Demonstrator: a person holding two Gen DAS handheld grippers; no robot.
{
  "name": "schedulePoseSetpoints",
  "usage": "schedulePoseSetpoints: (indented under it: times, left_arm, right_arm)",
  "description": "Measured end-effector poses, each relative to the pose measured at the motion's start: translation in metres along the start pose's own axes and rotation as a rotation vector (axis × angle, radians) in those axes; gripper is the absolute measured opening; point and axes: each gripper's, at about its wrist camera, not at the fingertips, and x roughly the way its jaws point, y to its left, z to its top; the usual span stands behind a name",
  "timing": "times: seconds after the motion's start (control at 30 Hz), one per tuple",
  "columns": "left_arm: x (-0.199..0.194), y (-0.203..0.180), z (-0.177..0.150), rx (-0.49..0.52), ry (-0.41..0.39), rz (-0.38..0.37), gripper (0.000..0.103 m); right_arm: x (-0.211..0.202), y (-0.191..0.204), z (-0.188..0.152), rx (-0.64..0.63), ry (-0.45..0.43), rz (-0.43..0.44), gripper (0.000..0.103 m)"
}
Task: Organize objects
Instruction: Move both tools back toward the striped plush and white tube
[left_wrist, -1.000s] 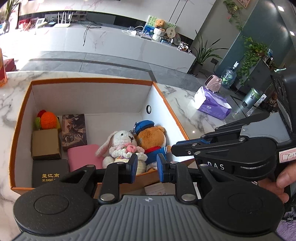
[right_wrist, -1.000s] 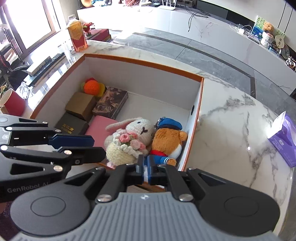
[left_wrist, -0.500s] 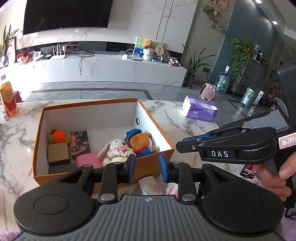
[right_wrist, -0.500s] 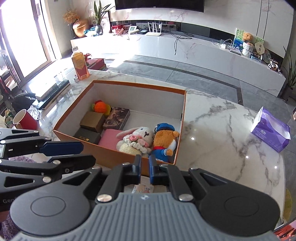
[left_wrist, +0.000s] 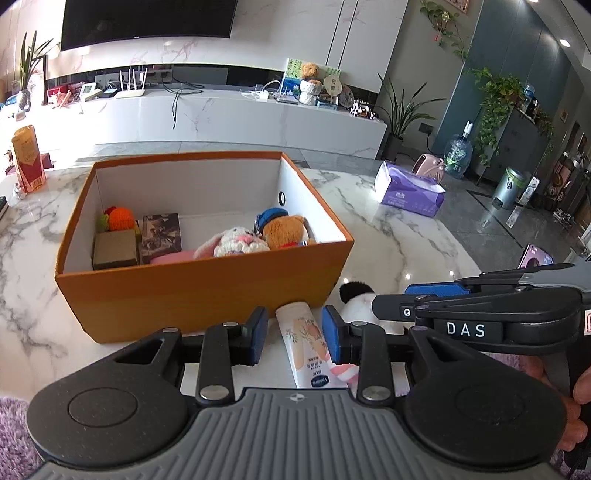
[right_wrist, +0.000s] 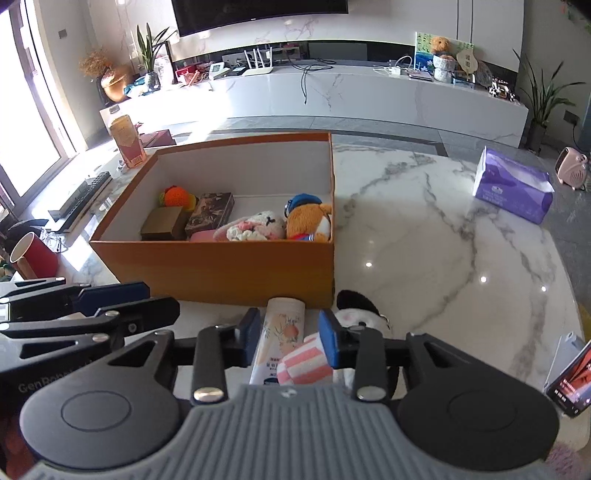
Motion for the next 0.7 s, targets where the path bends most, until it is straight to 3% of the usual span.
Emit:
schedulePoseSetpoints:
  times: [0.2, 0.37, 0.7]
  left_arm:
    - [0.015, -0.003, -0.022, 0.011, 0.041, 0.005, 0.051]
    - [0.026, -0.001, -0.029, 0.003, 0.071, 0.041, 0.053]
    - [0.048, 0.006, -0.031, -0.011, 0.116, 0.106, 0.052]
  right_arm:
    - [0.004, -0.02, -0.033, 0.125, -0.025, -0.025, 0.045]
    - [0.015, -0.042, -0.049, 0.263, -0.025, -0.013, 0.056]
    - [0.05, -0.042, -0.047, 0.336, 0.039, 0.0, 0.074]
